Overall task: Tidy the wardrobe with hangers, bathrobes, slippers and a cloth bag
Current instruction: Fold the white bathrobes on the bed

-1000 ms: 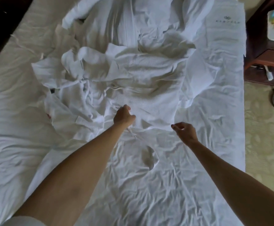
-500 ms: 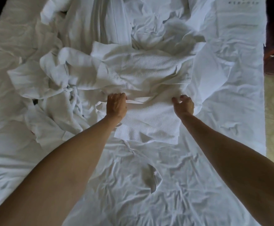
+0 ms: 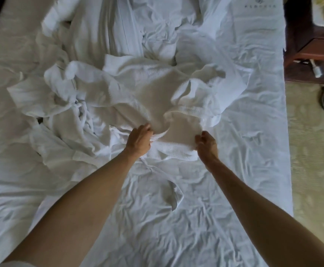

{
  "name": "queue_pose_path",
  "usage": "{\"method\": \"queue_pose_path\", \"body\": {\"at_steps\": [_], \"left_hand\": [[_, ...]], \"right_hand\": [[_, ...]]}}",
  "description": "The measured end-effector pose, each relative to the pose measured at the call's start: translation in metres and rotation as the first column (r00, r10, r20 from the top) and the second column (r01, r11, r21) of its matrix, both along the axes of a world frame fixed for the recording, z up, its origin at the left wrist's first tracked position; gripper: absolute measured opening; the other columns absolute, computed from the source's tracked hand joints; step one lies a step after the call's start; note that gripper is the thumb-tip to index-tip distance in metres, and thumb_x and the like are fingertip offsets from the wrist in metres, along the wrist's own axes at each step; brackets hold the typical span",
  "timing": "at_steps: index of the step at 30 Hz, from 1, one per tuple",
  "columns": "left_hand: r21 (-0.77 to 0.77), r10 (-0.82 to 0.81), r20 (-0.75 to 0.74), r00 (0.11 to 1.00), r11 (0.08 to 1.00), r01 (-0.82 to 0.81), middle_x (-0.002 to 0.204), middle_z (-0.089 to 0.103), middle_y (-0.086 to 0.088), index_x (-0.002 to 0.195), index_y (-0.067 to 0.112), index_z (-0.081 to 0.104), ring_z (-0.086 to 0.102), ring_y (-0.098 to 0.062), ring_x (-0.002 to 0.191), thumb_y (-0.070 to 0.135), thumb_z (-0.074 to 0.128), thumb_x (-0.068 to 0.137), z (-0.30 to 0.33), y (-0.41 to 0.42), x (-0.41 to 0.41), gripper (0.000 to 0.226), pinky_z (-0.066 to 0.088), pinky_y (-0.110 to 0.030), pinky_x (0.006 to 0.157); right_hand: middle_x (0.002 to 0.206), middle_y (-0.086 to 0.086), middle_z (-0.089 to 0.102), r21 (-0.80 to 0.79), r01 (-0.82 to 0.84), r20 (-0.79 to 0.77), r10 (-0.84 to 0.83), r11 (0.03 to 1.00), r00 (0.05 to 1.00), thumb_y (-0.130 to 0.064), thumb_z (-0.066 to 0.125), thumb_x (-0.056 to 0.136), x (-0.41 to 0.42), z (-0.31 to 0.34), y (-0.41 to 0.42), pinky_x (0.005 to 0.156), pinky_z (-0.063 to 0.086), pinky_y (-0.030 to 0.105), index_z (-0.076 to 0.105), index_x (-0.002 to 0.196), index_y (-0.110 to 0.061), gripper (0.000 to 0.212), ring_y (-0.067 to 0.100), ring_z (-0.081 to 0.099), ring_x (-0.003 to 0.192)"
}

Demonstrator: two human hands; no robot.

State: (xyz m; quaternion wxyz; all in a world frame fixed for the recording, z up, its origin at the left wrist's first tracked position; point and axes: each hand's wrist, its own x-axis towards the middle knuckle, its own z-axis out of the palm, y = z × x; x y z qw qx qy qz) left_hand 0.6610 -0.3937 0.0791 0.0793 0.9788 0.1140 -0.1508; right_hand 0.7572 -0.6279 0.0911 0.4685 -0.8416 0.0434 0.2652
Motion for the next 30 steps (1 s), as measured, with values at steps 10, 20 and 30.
{"method": "queue_pose_path", "body": {"at_steps": [10, 20, 30], "left_hand": [[-0.252, 0.178, 0.016, 0.984, 0.953, -0.168, 0.102, 0.073, -0.021, 0.113, 0.005, 0.062, 0.066, -0.043, 0.098, 0.008, 0.066, 0.089, 0.07, -0.075, -0.124, 0.024, 0.049, -0.045, 0.085], [-0.502, 0.377, -0.215, 0.901, 0.749, -0.433, 0.13, 0.065, -0.015, 0.129, 0.008, 0.058, 0.059, -0.034, 0.119, 0.027, 0.059, 0.099, 0.105, -0.206, -0.298, 0.035, 0.043, -0.036, 0.09], [-0.606, 0.371, -0.297, 0.88, 0.638, -0.474, 0.075, 0.059, 0.003, 0.076, 0.015, 0.051, 0.055, -0.021, 0.077, 0.037, 0.067, 0.079, 0.11, -0.304, -0.426, 0.028, 0.036, -0.03, 0.057]], "right_hand": [[0.079, 0.007, 0.066, -0.006, 0.047, -0.072, -0.048, 0.999, 0.996, -0.014, 0.051, 0.099, -0.133, 0.057, -0.092, 0.061, 0.052, 0.038, 0.061, 0.092, -0.007, 0.015, 0.022, 0.062, 0.068], [0.073, 0.01, 0.066, -0.076, 0.033, -0.1, -0.04, 0.997, 0.994, -0.018, 0.052, 0.099, -0.293, 0.102, -0.215, 0.052, 0.046, 0.024, 0.059, 0.086, -0.003, 0.021, 0.021, 0.062, 0.062], [0.079, 0.014, 0.066, -0.12, 0.058, -0.191, -0.08, 0.991, 0.978, -0.01, 0.05, 0.099, -0.438, 0.109, -0.33, 0.063, 0.052, 0.033, 0.062, 0.091, -0.007, 0.015, 0.023, 0.063, 0.067]]}}
